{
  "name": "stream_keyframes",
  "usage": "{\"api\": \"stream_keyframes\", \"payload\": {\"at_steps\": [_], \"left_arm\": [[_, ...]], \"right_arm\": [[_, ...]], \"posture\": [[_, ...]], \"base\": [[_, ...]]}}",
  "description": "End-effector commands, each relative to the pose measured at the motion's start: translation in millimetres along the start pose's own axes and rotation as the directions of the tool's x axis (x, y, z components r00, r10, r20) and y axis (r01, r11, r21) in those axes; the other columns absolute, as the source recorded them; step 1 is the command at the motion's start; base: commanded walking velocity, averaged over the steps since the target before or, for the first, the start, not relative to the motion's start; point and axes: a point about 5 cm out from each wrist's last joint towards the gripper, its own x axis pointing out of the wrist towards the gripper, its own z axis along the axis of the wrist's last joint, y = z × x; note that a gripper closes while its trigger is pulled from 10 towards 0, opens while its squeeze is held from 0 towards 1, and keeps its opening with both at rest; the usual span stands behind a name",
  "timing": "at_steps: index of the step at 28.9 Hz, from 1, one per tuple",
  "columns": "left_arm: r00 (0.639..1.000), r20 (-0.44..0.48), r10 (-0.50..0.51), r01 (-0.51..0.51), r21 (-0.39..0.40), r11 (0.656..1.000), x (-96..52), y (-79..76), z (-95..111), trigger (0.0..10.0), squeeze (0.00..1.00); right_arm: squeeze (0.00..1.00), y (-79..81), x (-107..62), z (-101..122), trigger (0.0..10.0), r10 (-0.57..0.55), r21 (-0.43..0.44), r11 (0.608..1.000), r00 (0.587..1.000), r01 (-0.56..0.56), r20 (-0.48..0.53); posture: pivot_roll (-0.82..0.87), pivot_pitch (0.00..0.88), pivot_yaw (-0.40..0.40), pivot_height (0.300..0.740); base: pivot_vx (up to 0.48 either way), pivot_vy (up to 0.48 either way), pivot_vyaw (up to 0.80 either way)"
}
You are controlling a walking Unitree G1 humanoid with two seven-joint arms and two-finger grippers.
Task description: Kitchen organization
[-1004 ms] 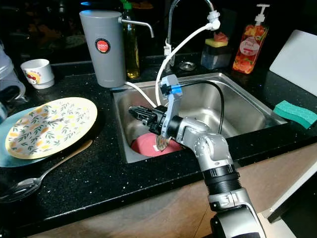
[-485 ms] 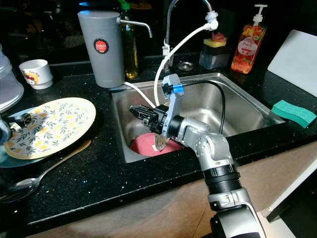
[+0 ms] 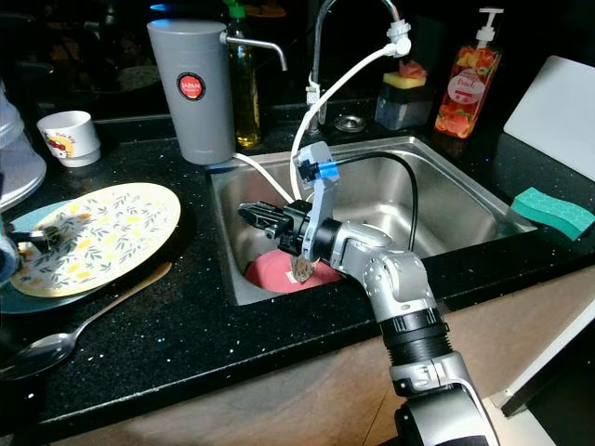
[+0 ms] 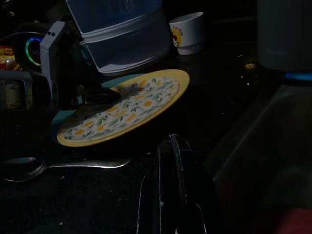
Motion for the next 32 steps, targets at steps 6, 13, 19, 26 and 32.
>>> {"api": "stream_keyframes", "payload": {"at_steps": [6,13,19,26,32], "left_arm": [[0.984,-0.16,-0.083,0.09,0.035,0.995,4.0,-4.9,-19,0.0,0.0],[0.981,-0.152,-0.122,0.121,-0.02,0.993,4.7,-8.7,-17,0.0,0.0],[0.988,-0.087,-0.13,0.12,-0.113,0.986,6.0,-6.2,-7,0.0,0.0],[0.969,-0.037,-0.244,0.229,-0.227,0.946,5.2,-21.1,-1,0.0,0.0],[0.937,-0.013,-0.349,0.33,-0.295,0.897,4.7,-41.2,-1,0.0,0.0]], "right_arm": [[0.0,1.8,-3.0,-6,10.0,-0.022,0.02,1.0,1.0,0.022,0.018],[0.0,1.3,-4.4,-6,10.0,-0.03,0.022,0.999,0.999,0.029,0.021],[0.0,0.7,-4.1,-5,10.0,-0.032,0.018,0.999,0.999,0.032,0.023],[0.0,-0.4,-3.0,-3,10.0,-0.034,0.015,0.999,0.999,0.034,0.024],[0.0,-1.0,-1.9,-1,10.0,-0.036,0.012,0.999,0.999,0.036,0.027]], "posture": [[0.13,0.083,0.054,0.74],[0.13,0.084,0.058,0.74],[0.13,0.083,0.055,0.74],[0.12,0.081,0.043,0.74],[0.11,0.08,0.032,0.74]], "base": [[0.0,0.0,0.0],[0.0,0.0,0.0],[0.0,0.0,0.0],[0.0,0.0,0.0],[0.0,0.0,0.0]]}}
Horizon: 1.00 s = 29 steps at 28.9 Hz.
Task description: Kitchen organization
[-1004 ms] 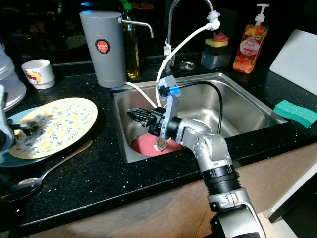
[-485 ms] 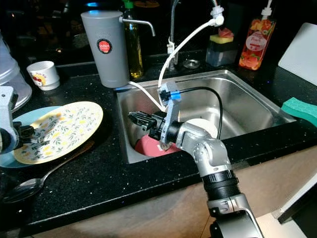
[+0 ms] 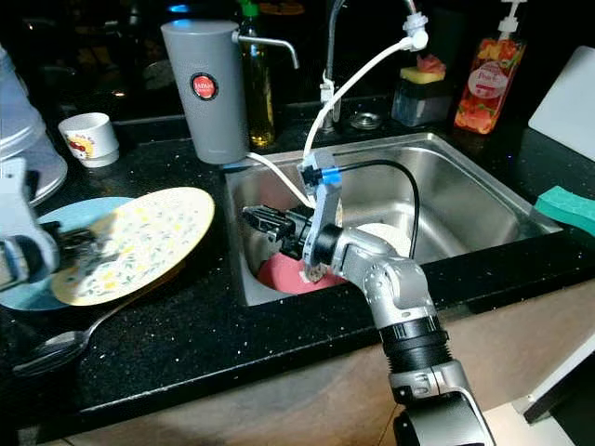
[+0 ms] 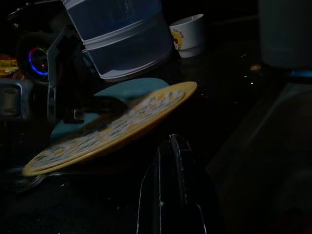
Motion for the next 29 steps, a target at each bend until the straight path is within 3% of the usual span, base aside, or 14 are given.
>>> {"api": "stream_keyframes", "payload": {"at_steps": [1,9,12,13,14,15,18,21,24,29], "left_arm": [[0.999,-0.021,-0.03,0.029,-0.031,0.999,1.8,-4.3,-4,0.0,0.0],[0.999,-0.01,-0.044,0.043,-0.08,0.996,7.4,-12.9,-7,0.0,0.0],[1.0,0.001,-0.024,0.024,-0.09,0.996,7.4,-11.2,-6,0.0,0.0],[1.0,0.008,-0.007,0.007,-0.092,0.996,7.2,-9.0,-5,0.0,0.0],[1.0,0.008,-0.007,0.007,-0.092,0.996,7.2,-9.0,-5,0.0,0.0],[1.0,0.012,0.006,-0.005,-0.096,0.995,7.3,-7.3,-5,0.0,0.0],[1.0,0.013,0.02,-0.019,-0.096,0.995,7.5,-5.9,-6,0.0,0.0],[1.0,0.012,0.028,-0.027,-0.091,0.995,7.8,-5.5,-7,0.0,0.0],[0.999,0.011,0.036,-0.036,-0.08,0.996,8.1,-5.2,-8,0.0,0.0],[0.999,0.012,0.04,-0.039,-0.076,0.996,8.4,-5.9,-8,0.0,0.0]], "right_arm": [[0.0,0.4,1.3,3,10.0,-0.001,-0.009,1.0,1.0,0.001,0.006],[0.0,8.4,4.9,5,10.0,0.041,0.041,0.998,0.999,-0.042,0.015],[0.0,14.2,5.8,9,10.0,0.082,0.111,0.99,0.996,-0.087,0.046],[0.0,19.6,6.4,13,10.0,0.124,0.184,0.973,0.989,-0.137,0.076],[0.0,19.6,6.4,13,10.0,0.124,0.184,0.973,0.989,-0.137,0.076],[1.0,25.1,7.1,15,10.0,0.163,0.239,0.954,0.982,-0.182,0.096],[1.0,38.4,10.2,14,10.0,0.25,0.344,0.9,0.963,-0.269,0.098],[1.0,44.0,13.1,10,10.0,0.277,0.41,0.866,0.957,-0.287,0.086],[1.0,53.6,19.7,-1,10.0,0.314,0.514,0.807,0.948,-0.291,0.044],[1.0,63.1,26.9,-14,10.0,0.339,0.57,0.781,0.94,-0.256,-0.042]], "posture": [[0.11,0.079,0.031,0.74],[0.1,0.075,0.028,0.74],[0.1,0.073,0.025,0.74],[0.1,0.071,0.025,0.74],[0.1,0.071,0.025,0.74],[0.1,0.071,0.025,0.74],[0.09,0.068,0.024,0.74],[0.09,0.067,0.024,0.74],[0.09,0.067,0.023,0.74],[0.09,0.072,0.019,0.74]], "base": [[0.0,0.0,0.0],[0.0,0.0,0.0],[0.0,0.0,0.0],[0.0,0.0,0.0],[0.0,0.0,0.0],[0.0,0.0,0.0],[0.0,0.0,0.0],[0.0,0.0,0.0],[0.0,0.0,0.0],[0.0,0.0,0.0]]}}
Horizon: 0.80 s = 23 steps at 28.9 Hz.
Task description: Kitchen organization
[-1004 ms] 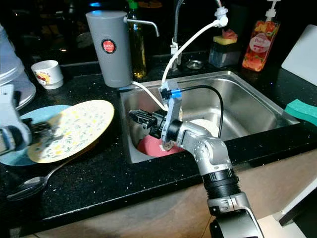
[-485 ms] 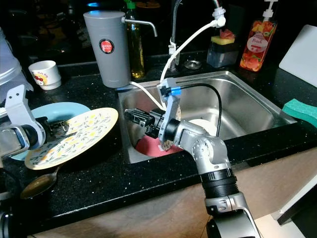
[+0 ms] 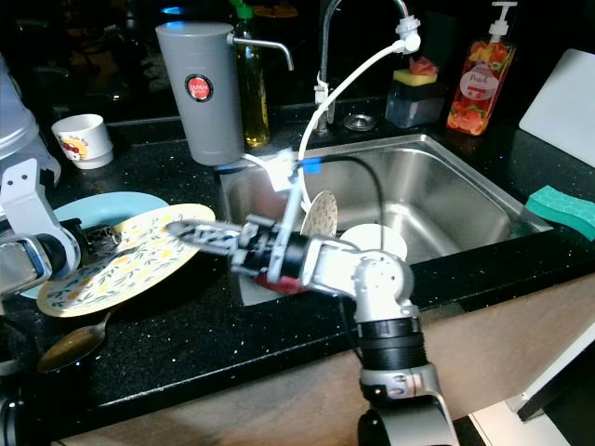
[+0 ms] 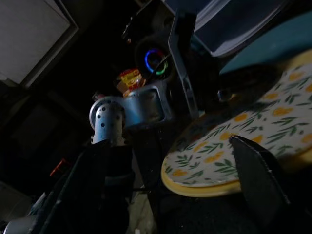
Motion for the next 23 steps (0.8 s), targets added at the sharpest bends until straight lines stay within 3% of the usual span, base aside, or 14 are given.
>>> {"api": "stream_keyframes", "payload": {"at_steps": [1,4,5,6,7,8,12,17,23], "left_arm": [[0.999,-0.034,0.02,-0.02,0.002,1.0,2.6,1.5,-8,0.0,0.0],[0.999,-0.031,0.021,-0.021,0.003,1.0,2.3,1.1,-8,0.0,0.0],[0.999,-0.03,0.021,-0.021,0.004,1.0,2.0,1.3,-8,0.0,0.0],[0.999,-0.03,0.021,-0.021,0.004,1.0,2.0,1.3,-8,0.0,0.0],[0.999,-0.029,0.022,-0.022,0.005,1.0,2.0,1.3,-7,0.0,0.0],[0.999,-0.028,0.024,-0.024,0.007,1.0,1.9,1.7,-7,0.0,0.0],[0.999,-0.026,0.028,-0.028,0.015,1.0,1.6,2.3,-8,0.0,0.0],[0.999,-0.024,0.029,-0.028,0.02,0.999,2.4,1.7,-8,0.0,0.0],[0.999,-0.023,0.026,-0.026,0.023,0.999,3.0,0.8,-7,0.0,0.0]], "right_arm": [[1.0,-1.6,5.3,-7,10.0,-0.024,0.037,0.999,0.998,0.026,-0.053],[1.0,-1.8,10.8,-6,10.0,-0.042,0.066,0.997,0.997,0.046,-0.069],[0.79,-2.2,12.1,-5,10.0,-0.052,0.075,0.996,0.996,0.057,-0.073],[0.79,-2.2,12.1,-5,10.0,-0.052,0.075,0.996,0.996,0.057,-0.073],[0.07,-2.6,12.9,-4,10.0,-0.06,0.08,0.995,0.995,0.066,-0.077],[0.0,-3.0,13.8,-3,10.0,-0.076,0.078,0.994,0.993,0.083,-0.088],[0.0,-5.3,10.7,8,10.0,-0.118,0.037,0.992,0.99,0.121,-0.079],[0.0,-18.0,-10.6,33,10.0,-0.232,-0.03,0.973,0.972,0.231,-0.03],[0.0,-18.1,-14.1,28,10.0,-0.236,-0.022,0.972,0.969,0.235,-0.07]], "posture": [[0.09,0.074,0.016,0.74],[0.09,0.074,0.012,0.74],[0.09,0.074,0.011,0.74],[0.09,0.074,0.011,0.74],[0.09,0.075,0.01,0.74],[0.09,0.075,0.009,0.74],[0.09,0.075,0.007,0.74],[0.09,0.073,0.008,0.74],[0.09,0.071,0.01,0.74]], "base": [[0.0,0.0,0.0],[0.0,0.0,0.0],[0.0,0.0,0.0],[0.0,0.0,0.0],[0.0,0.0,0.0],[0.0,0.0,0.0],[0.0,0.0,0.0],[0.0,0.0,0.0],[0.0,0.0,0.0]]}}
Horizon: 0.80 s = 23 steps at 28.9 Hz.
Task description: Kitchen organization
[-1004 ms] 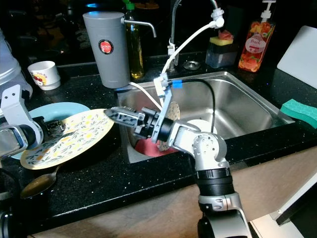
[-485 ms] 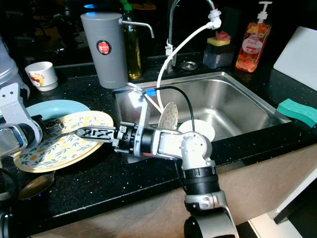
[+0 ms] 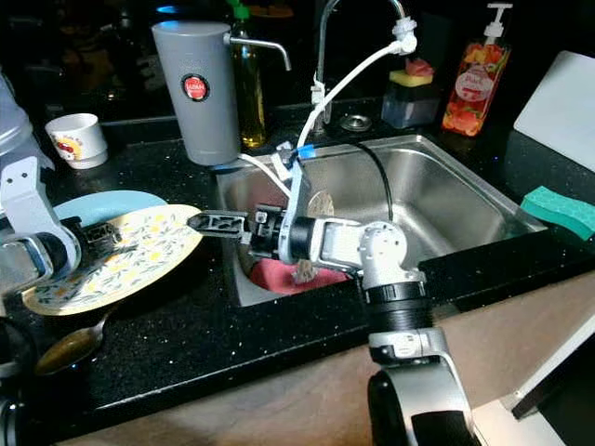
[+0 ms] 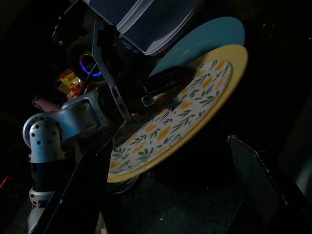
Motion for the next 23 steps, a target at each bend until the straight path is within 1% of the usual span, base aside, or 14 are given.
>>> {"api": "stream_keyframes", "payload": {"at_steps": [1,3,5,6,7,10,12,13,15,18,20,21,22,23], "left_arm": [[0.999,-0.039,0.016,-0.016,0.007,1.0,2.5,1.7,-8,0.0,0.0],[0.999,-0.038,0.015,-0.015,0.008,1.0,2.5,1.5,-7,0.0,0.0],[0.999,-0.038,0.014,-0.014,0.009,1.0,2.8,1.3,-7,0.0,0.0],[0.999,-0.038,0.014,-0.014,0.009,1.0,2.8,1.3,-7,0.0,0.0],[0.999,-0.038,0.014,-0.014,0.01,1.0,2.8,1.2,-7,0.0,0.0],[0.999,-0.038,0.014,-0.014,0.01,1.0,2.6,1.3,-7,0.0,0.0],[0.999,-0.038,0.014,-0.014,0.01,1.0,2.4,1.2,-8,0.0,0.0],[0.999,-0.038,0.014,-0.014,0.01,1.0,2.4,1.2,-8,0.0,0.0],[0.999,-0.038,0.014,-0.013,0.01,1.0,2.7,1.1,-8,0.0,0.0],[0.999,-0.037,0.014,-0.014,0.011,1.0,2.8,1.0,-7,0.0,0.0],[0.999,-0.037,0.014,-0.014,0.011,1.0,2.8,1.0,-7,0.0,0.0],[0.999,-0.036,0.014,-0.014,0.011,1.0,2.7,1.0,-7,0.0,0.0],[0.999,-0.034,0.015,-0.014,0.011,1.0,2.6,1.0,-7,0.0,0.0],[0.999,-0.034,0.015,-0.015,0.012,1.0,2.5,1.1,-7,0.0,0.0]], "right_arm": [[0.0,2.2,1.7,-4,10.0,0.014,0.01,1.0,0.999,-0.013,-0.033],[0.0,4.3,2.7,-8,10.0,0.029,0.025,0.999,0.998,-0.028,-0.047],[0.0,11.5,8.3,-16,10.0,0.091,0.081,0.993,0.993,-0.085,-0.073],[0.0,11.5,8.3,-16,10.0,0.091,0.081,0.993,0.993,-0.085,-0.073],[0.0,15.2,11.3,-19,10.0,0.121,0.107,0.988,0.989,-0.112,-0.08],[0.0,18.1,13.9,-21,10.0,0.148,0.129,0.982,0.985,-0.136,-0.084],[0.0,27.9,23.7,-28,10.0,0.233,0.211,0.954,0.969,-0.212,-0.082],[0.0,27.9,23.7,-28,10.0,0.233,0.211,0.954,0.969,-0.212,-0.082],[0.0,34.1,30.9,-33,10.0,0.283,0.26,0.932,0.956,-0.254,-0.079],[0.0,36.1,35.3,-36,10.0,0.291,0.272,0.927,0.953,-0.258,-0.086],[0.0,36.1,35.3,-36,10.0,0.291,0.272,0.927,0.953,-0.258,-0.086],[0.0,36.1,36.4,-37,6.5,0.29,0.276,0.926,0.953,-0.256,-0.087],[0.0,35.0,36.9,-37,0.0,0.283,0.284,0.925,0.956,-0.25,-0.08],[0.0,34.0,36.9,-37,0.0,0.277,0.291,0.925,0.958,-0.245,-0.075]], "posture": [[0.09,0.071,0.01,0.74],[0.09,0.071,0.01,0.74],[0.08,0.07,0.012,0.74],[0.08,0.07,0.012,0.74],[0.08,0.07,0.012,0.74],[0.08,0.07,0.012,0.74],[0.08,0.07,0.01,0.74],[0.08,0.07,0.01,0.74],[0.08,0.069,0.01,0.74],[0.09,0.068,0.009,0.74],[0.09,0.068,0.009,0.74],[0.09,0.068,0.009,0.74],[0.09,0.067,0.007,0.74],[0.09,0.067,0.007,0.74]], "base": [[0.0,0.0,0.0],[0.0,0.0,0.0],[0.0,0.0,0.0],[0.0,0.0,0.0],[0.0,0.0,0.0],[0.0,0.0,0.0],[0.0,0.0,0.0],[0.0,0.0,0.0],[0.0,0.0,0.0],[0.0,0.0,0.0],[0.0,0.0,0.0],[0.0,0.0,0.0],[0.0,0.0,0.0],[0.0,0.0,0.0]]}}
